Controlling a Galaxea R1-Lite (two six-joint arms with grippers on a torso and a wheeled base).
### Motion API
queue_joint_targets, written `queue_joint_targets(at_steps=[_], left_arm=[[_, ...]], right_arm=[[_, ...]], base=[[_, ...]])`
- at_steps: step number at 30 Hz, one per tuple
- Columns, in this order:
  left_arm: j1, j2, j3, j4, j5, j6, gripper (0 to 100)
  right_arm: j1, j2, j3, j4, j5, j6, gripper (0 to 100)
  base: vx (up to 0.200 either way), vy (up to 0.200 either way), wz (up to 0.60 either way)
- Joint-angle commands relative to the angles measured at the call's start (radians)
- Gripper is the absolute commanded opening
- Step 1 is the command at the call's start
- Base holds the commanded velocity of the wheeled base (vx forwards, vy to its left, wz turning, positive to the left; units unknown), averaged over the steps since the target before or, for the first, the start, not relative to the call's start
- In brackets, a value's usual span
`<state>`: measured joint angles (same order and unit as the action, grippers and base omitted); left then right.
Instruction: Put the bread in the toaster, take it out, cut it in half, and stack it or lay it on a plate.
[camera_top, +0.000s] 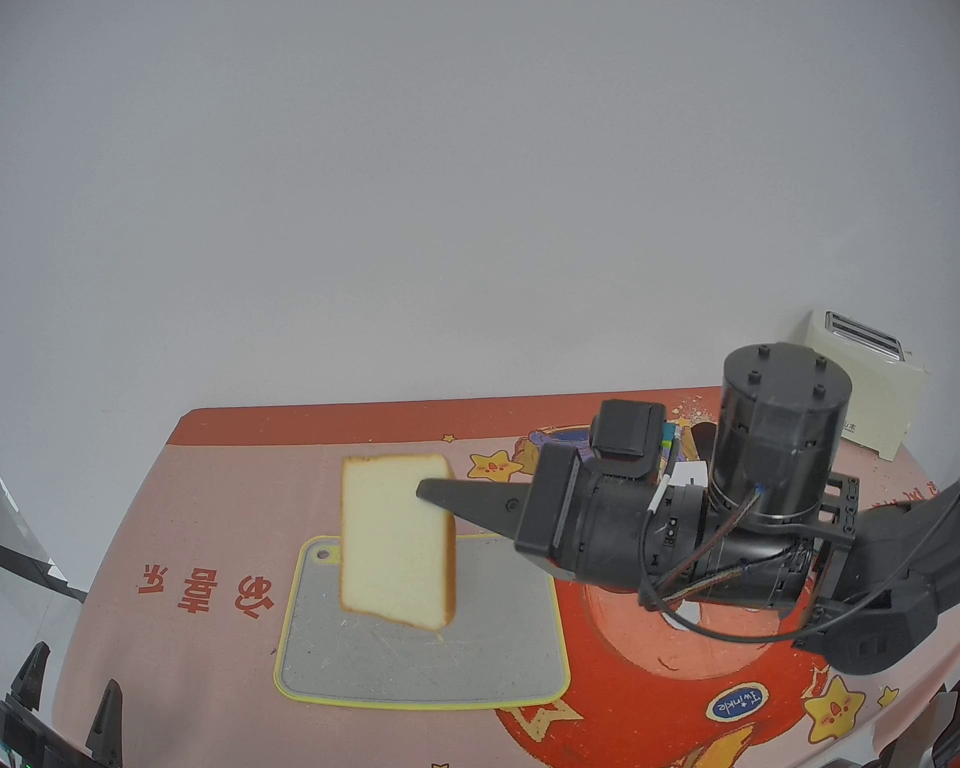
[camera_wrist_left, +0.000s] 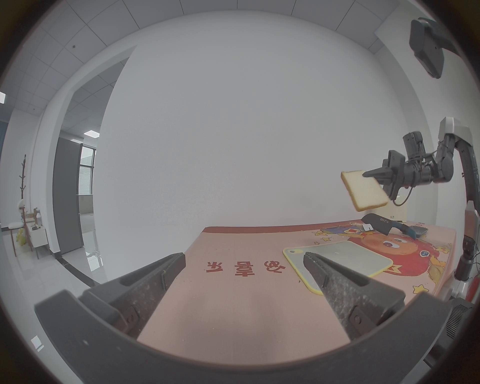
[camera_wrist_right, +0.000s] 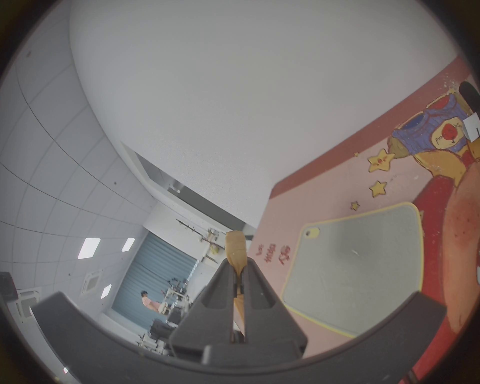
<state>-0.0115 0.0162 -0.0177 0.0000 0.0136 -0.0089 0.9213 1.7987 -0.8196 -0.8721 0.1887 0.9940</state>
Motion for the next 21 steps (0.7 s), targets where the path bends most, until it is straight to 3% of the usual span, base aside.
queue_joint_targets(at_steps=[1, 4, 9, 12, 14, 15, 21], left_arm=[[0.001, -0.005, 0.018, 0.000, 0.000, 0.000, 100], [-0.001, -0.005, 0.018, 0.000, 0.000, 0.000, 100], [0.001, -0.005, 0.018, 0.000, 0.000, 0.000, 100], [0.001, -0.005, 0.018, 0.000, 0.000, 0.000, 100], [0.001, -0.005, 0.018, 0.000, 0.000, 0.000, 100], [0.001, -0.005, 0.018, 0.000, 0.000, 0.000, 100], [-0.001, -0.005, 0.018, 0.000, 0.000, 0.000, 100]], right_arm=[[0.019, 0.156, 0.054, -0.140, -0.089, 0.038, 0], [0.028, 0.202, 0.060, -0.212, -0.129, 0.074, 0], [0.033, 0.222, 0.051, -0.278, -0.143, 0.103, 0], [0.044, 0.226, 0.037, -0.288, -0.226, 0.190, 0], [0.044, 0.226, 0.037, -0.288, -0.226, 0.190, 0], [0.054, 0.225, 0.048, -0.288, -0.281, 0.222, 0], [0.059, 0.246, 0.079, -0.291, -0.334, 0.268, 0]], base=[[0.000, 0.000, 0.00], [0.000, 0.000, 0.00], [0.000, 0.000, 0.00], [0.000, 0.000, 0.00], [0.000, 0.000, 0.00], [0.000, 0.000, 0.00], [0.000, 0.000, 0.00]])
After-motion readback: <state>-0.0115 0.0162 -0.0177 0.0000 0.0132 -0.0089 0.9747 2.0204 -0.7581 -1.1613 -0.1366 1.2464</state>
